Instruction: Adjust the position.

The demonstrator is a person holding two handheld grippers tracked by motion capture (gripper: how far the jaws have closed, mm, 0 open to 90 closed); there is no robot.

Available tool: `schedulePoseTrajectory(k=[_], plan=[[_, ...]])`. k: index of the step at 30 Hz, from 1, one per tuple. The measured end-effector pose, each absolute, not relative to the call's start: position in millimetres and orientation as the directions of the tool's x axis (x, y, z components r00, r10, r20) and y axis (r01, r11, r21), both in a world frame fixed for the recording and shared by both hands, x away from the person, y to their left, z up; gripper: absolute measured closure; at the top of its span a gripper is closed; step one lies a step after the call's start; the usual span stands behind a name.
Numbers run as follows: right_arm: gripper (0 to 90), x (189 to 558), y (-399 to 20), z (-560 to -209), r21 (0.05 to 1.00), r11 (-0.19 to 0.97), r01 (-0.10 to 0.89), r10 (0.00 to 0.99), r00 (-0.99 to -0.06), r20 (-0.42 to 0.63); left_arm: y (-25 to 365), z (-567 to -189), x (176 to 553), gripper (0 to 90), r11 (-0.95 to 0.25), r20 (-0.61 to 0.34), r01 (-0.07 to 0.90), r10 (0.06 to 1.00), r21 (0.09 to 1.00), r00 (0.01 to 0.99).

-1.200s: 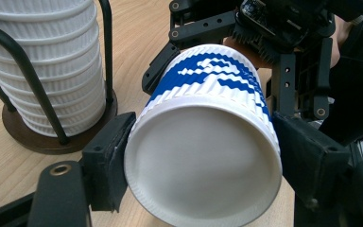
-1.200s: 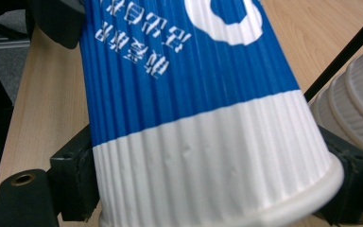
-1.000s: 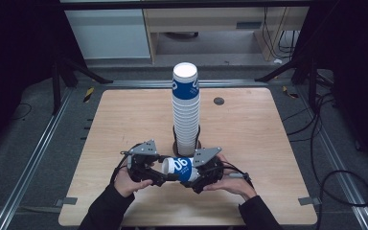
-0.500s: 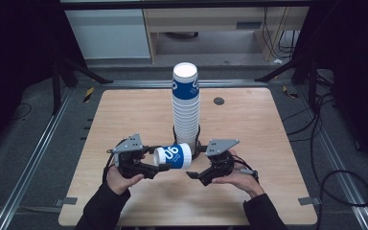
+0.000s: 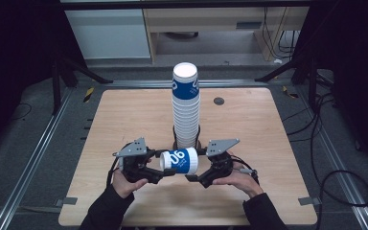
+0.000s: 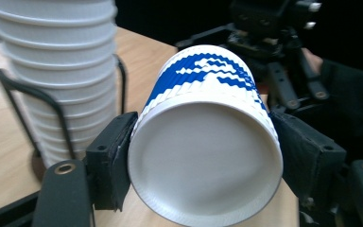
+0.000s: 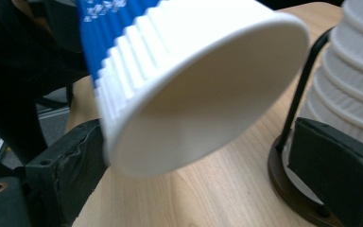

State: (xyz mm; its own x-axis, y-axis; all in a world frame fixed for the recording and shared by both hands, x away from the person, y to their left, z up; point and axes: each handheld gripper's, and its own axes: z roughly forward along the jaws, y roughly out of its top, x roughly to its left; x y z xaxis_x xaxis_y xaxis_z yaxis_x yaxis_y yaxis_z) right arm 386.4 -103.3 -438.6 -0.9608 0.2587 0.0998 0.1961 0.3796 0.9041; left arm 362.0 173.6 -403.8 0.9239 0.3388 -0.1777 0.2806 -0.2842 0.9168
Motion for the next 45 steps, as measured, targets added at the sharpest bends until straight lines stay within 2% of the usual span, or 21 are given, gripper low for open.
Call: schedulePoseTrajectory(k=[6, 9, 34, 39, 45], plan=[[6.6, 383.5, -99.6, -440.5, 0.905, 0.387, 0.174, 0.205, -0.974, 0.100, 166.6, -406.4, 359.1, 27.1, -0.315, -0.177, 0.272, 0.298, 0.909, 0.938], [9.9, 382.2, -98.6, -441.2, 0.908, 0.384, 0.169, 0.177, -0.978, 0.107, 165.3, -407.7, 359.2, 27.1, -0.321, -0.182, 0.274, 0.290, 0.906, 0.940], [13.4, 382.0, -100.3, -444.3, 0.900, 0.403, 0.168, 0.156, -0.981, 0.114, 164.4, -405.9, 360.2, 27.0, -0.361, -0.183, 0.279, 0.277, 0.890, 0.943], [13.8, 381.6, -102.9, -442.2, 0.902, 0.402, 0.155, 0.157, -0.983, 0.099, 166.2, -402.1, 360.2, 20.4, -0.360, -0.181, 0.280, 0.284, 0.890, 0.942], [13.7, 382.1, -107.8, -439.9, 0.889, 0.437, 0.139, 0.182, -0.981, 0.064, 178.1, -393.5, 362.5, 17.5, -0.386, -0.166, 0.276, 0.294, 0.880, 0.941]])
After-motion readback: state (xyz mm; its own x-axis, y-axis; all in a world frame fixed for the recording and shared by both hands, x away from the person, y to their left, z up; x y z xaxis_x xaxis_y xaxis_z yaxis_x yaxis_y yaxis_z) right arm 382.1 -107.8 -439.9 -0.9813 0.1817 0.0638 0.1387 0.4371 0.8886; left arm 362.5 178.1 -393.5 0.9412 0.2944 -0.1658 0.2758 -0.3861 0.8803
